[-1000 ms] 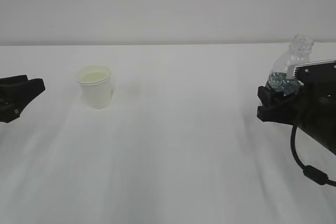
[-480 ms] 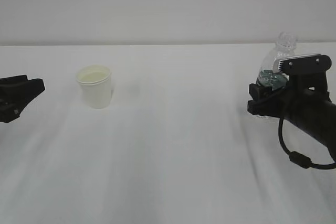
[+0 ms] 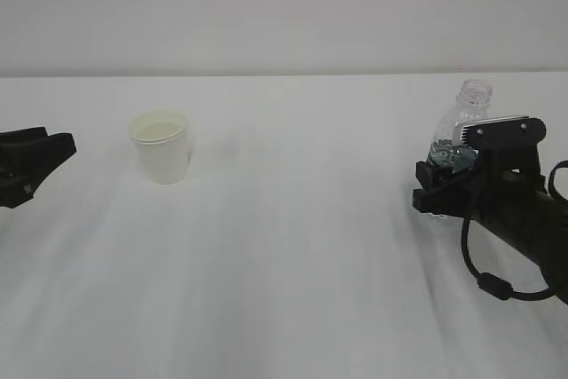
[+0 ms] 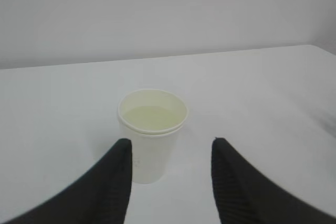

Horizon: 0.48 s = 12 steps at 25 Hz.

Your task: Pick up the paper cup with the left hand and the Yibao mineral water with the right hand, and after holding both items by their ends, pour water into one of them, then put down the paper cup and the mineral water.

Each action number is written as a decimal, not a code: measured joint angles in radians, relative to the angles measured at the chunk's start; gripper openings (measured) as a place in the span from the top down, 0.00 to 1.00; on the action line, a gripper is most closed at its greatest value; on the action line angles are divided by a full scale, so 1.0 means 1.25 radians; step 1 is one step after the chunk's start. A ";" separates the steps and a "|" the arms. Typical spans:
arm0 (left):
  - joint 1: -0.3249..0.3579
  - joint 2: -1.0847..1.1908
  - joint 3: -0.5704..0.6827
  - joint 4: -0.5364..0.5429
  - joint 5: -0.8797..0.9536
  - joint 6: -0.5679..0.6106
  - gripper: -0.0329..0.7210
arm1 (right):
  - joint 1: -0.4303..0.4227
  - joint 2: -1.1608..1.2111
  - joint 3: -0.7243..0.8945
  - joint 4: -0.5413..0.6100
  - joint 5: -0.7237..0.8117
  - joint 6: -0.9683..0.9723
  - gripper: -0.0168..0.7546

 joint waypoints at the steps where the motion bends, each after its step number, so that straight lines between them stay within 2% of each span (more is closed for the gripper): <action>1: 0.000 0.000 0.000 0.000 0.000 0.000 0.48 | 0.000 0.007 0.000 0.000 -0.008 0.001 0.39; 12: 0.000 0.000 0.000 0.000 0.000 0.000 0.49 | 0.000 0.036 -0.001 -0.015 -0.027 0.014 0.39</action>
